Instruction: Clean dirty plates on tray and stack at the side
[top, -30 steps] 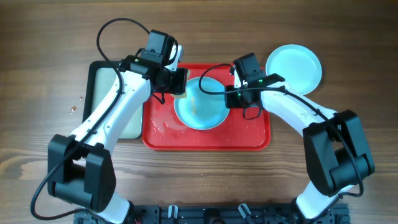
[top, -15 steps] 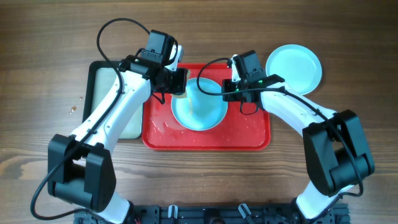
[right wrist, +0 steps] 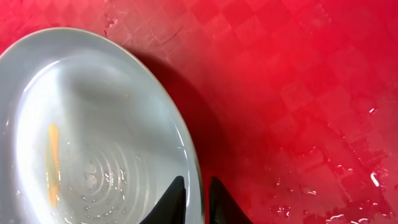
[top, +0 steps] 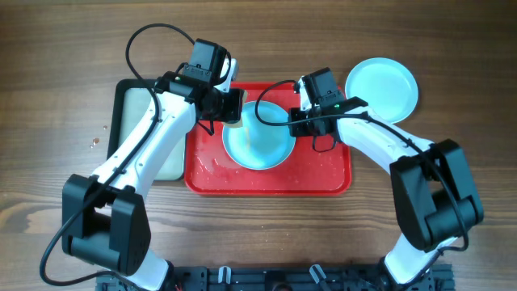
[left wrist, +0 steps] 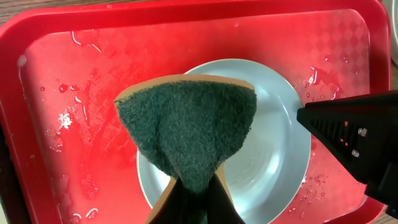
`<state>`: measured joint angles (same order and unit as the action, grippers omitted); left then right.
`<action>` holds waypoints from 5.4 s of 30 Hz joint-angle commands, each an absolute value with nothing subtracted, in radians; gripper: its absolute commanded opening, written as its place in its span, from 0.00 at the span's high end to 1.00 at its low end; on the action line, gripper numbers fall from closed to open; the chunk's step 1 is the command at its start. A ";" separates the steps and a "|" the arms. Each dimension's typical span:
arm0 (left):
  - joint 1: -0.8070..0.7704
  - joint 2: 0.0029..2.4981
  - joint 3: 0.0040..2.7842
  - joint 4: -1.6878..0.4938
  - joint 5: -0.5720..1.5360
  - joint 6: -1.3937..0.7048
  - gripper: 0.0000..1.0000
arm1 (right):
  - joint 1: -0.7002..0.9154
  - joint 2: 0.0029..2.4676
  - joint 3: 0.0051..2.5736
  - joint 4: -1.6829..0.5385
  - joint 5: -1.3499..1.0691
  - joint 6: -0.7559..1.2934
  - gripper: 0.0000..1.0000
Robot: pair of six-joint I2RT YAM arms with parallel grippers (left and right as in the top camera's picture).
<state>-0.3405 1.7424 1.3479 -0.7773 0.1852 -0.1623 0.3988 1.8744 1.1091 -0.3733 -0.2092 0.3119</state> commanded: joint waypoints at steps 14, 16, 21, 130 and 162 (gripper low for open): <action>-0.343 1.751 1.359 -0.772 0.201 -0.168 0.96 | 0.408 1.917 1.105 -0.382 -0.390 0.524 0.93; -0.343 1.751 1.359 -0.772 0.201 -0.168 0.96 | 0.406 1.913 1.105 -0.382 -0.370 0.523 0.79; -0.343 1.751 1.359 -0.772 0.201 -0.168 0.96 | 0.406 1.911 1.116 -0.339 -0.335 0.454 0.67; -0.345 1.751 1.359 -0.782 0.202 -0.239 0.96 | 0.363 1.779 0.953 -0.254 -0.331 0.422 0.84; -0.345 1.751 1.357 -0.814 0.201 -0.213 0.96 | 0.364 1.846 0.955 -0.218 -0.367 0.478 0.96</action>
<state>-0.3405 1.7428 1.3479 -0.7940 0.1852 -0.2447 0.3595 1.8282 0.9585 -0.2249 -0.3511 0.4717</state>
